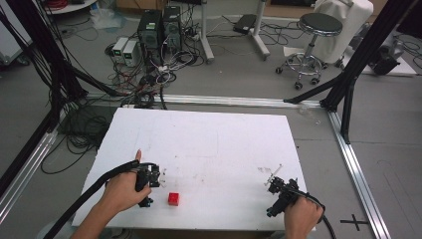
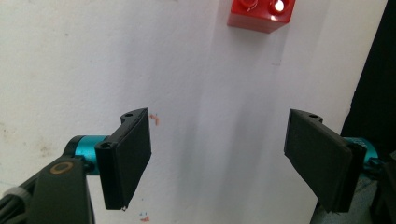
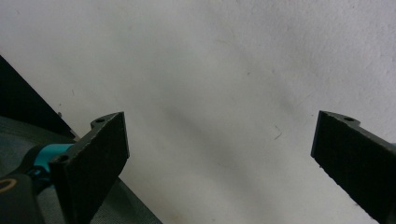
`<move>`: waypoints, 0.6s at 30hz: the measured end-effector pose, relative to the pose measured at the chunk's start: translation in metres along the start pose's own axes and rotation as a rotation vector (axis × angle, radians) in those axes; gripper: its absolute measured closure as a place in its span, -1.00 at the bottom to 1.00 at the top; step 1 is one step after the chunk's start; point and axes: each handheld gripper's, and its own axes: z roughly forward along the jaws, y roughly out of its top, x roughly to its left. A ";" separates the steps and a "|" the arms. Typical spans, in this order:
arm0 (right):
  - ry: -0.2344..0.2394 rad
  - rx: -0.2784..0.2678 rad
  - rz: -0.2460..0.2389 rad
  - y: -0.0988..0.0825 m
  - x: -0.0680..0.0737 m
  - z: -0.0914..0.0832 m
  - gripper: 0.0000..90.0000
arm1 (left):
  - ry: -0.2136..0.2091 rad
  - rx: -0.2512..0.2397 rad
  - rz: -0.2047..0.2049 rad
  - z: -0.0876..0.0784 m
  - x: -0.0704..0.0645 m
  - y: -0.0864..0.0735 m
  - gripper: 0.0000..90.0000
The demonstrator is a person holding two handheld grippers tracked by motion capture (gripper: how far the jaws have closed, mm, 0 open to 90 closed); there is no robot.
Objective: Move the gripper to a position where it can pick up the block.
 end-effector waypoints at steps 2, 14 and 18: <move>0.000 -0.002 0.000 0.000 0.000 0.000 -0.93 | -0.009 0.004 0.013 0.001 0.000 0.004 -0.48; 0.004 0.002 -0.001 0.001 0.000 0.001 -0.93 | -0.027 0.014 0.079 0.007 -0.003 0.025 -0.48; 0.005 0.001 0.000 0.001 0.000 0.001 -0.93 | -0.033 0.019 0.106 0.011 -0.005 0.031 -0.48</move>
